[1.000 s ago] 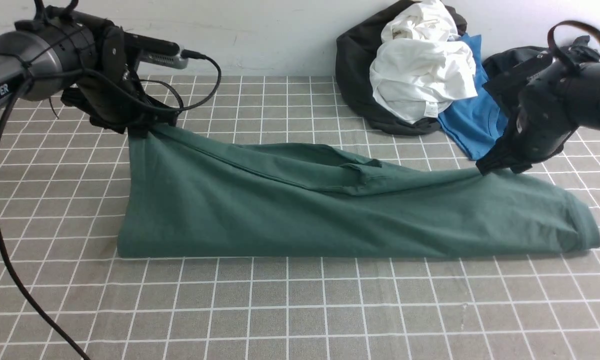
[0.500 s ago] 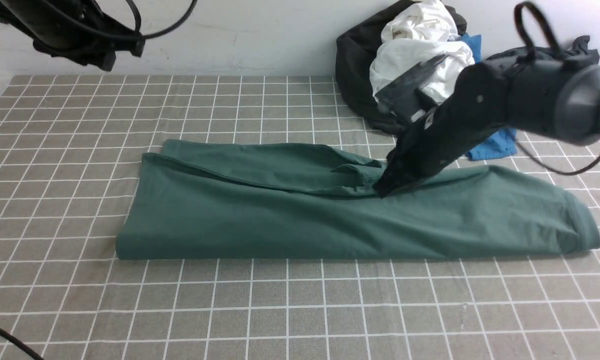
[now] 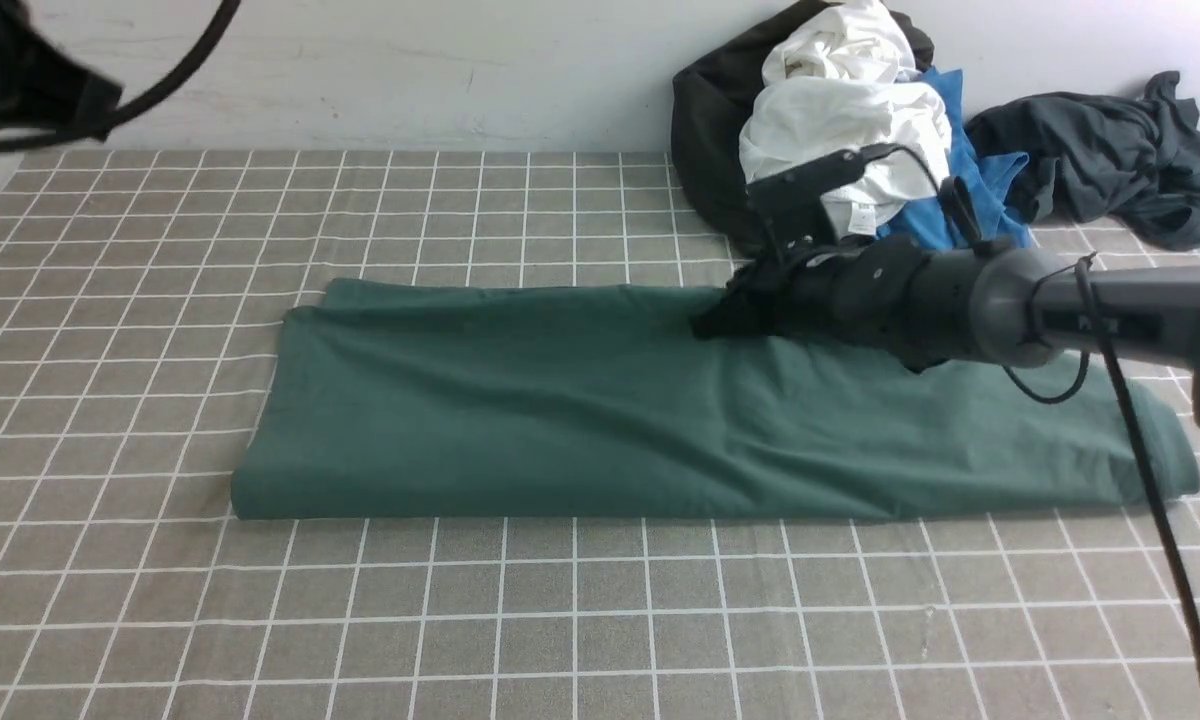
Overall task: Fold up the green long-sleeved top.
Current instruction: Use both arms to drag the lower edge of the fabric forward and fold it over the upper edge, then use the right arm to clamp the right edge of the fabric
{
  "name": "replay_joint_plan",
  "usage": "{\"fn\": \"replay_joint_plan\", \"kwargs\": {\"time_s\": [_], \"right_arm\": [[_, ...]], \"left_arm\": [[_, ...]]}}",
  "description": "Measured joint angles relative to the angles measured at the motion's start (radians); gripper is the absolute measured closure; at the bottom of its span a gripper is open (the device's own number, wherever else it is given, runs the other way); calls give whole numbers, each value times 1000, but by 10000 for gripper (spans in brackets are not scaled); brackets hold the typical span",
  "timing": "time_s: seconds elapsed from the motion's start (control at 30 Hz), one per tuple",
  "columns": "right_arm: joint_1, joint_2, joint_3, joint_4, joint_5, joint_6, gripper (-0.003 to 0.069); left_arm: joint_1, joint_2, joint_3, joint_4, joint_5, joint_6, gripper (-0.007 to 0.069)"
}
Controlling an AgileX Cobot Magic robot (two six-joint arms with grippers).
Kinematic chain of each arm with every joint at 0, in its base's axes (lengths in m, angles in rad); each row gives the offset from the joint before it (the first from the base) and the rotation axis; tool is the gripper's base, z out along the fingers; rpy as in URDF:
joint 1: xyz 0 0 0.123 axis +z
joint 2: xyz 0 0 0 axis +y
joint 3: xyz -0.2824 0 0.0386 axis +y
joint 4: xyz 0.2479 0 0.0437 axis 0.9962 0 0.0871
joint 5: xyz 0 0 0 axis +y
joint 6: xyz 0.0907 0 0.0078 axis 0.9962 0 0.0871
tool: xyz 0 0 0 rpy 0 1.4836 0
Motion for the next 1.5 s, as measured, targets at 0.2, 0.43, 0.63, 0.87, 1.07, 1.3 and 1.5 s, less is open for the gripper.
{"fn": "replay_joint_plan", "kwargs": {"time_s": [0.2,0.43,0.63,0.87,1.07,1.3,1.5], "right_arm": [[-8,-20,-97,50,274,-44,669],[-78,-171,-110,-397,766,219,666],[-260,-204,-90,-794,1000,650,591],[-451,-191,-14,-882,1120,777,284],[-532,-164,11,-883,1032,787,133],[-555,-95,14,-862,986,793,190],[-555,-100,14,-830,995,766,420]], "left_arm": [[0,-184,265,101,0,-67,632],[0,-345,584,158,-20,-228,632],[-2,-423,750,130,-167,-331,632],[-57,-433,775,94,-308,-346,632],[-70,-401,781,90,-343,-348,632],[-70,-389,783,111,-352,-347,632],[-70,-388,783,118,-351,-347,632]]}}
